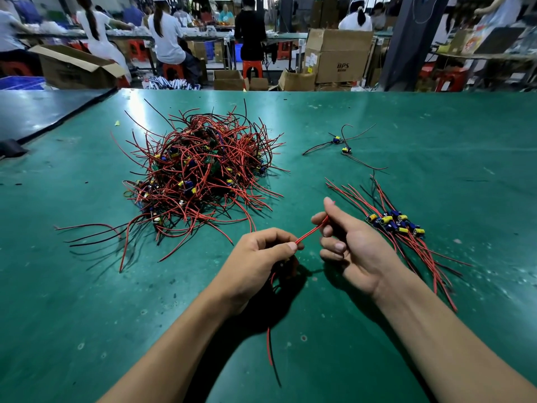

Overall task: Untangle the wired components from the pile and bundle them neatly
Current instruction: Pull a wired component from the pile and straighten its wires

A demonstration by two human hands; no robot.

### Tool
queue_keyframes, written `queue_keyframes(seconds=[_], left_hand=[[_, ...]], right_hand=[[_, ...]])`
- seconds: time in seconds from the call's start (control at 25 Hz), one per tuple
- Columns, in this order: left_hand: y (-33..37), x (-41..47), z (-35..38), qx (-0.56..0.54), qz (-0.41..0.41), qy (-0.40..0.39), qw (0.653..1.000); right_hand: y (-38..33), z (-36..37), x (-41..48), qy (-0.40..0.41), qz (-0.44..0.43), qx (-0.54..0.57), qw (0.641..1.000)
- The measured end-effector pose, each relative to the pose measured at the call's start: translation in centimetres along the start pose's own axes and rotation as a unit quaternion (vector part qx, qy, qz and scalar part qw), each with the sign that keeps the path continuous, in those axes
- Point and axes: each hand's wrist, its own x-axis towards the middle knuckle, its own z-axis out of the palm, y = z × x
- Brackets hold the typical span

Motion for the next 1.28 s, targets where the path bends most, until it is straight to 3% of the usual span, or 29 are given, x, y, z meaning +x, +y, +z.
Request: queue_keyframes(seconds=[0.16, 0.24, 0.36, 0.8, 0.96, 1.08, 1.28], left_hand=[[-0.2, -0.1, 0.2, 0.037, 0.031, 0.045, 0.998], [-0.2, -0.1, 0.2, 0.046, 0.044, 0.063, 0.996], [-0.2, -0.1, 0.1, 0.017, 0.032, 0.067, 0.997], [0.3, -0.5, 0.2, 0.049, 0.026, 0.020, 0.998], [0.4, -0.5, 0.1, 0.041, 0.023, 0.006, 0.999], [0.4, -0.6, 0.1, 0.040, 0.019, -0.002, 0.999], [0.5, -0.5, 0.1, 0.022, 0.000, 0.010, 1.000]], right_hand=[[1.1, 0.3, -0.7, -0.029, -0.069, -0.122, 0.990], [2.1, 0.6, -1.1, -0.049, -0.072, -0.192, 0.977], [2.8, 0.6, -1.0, -0.051, -0.060, -0.210, 0.975], [0.3, -1.3, 1.0, 0.059, -0.107, -0.104, 0.987], [-0.6, -1.1, 1.0, 0.040, 0.002, 0.029, 0.999], [-1.2, -1.1, 0.6, 0.004, 0.081, 0.141, 0.987], [-1.3, -1.1, 0.0, -0.065, 0.114, 0.199, 0.971]])
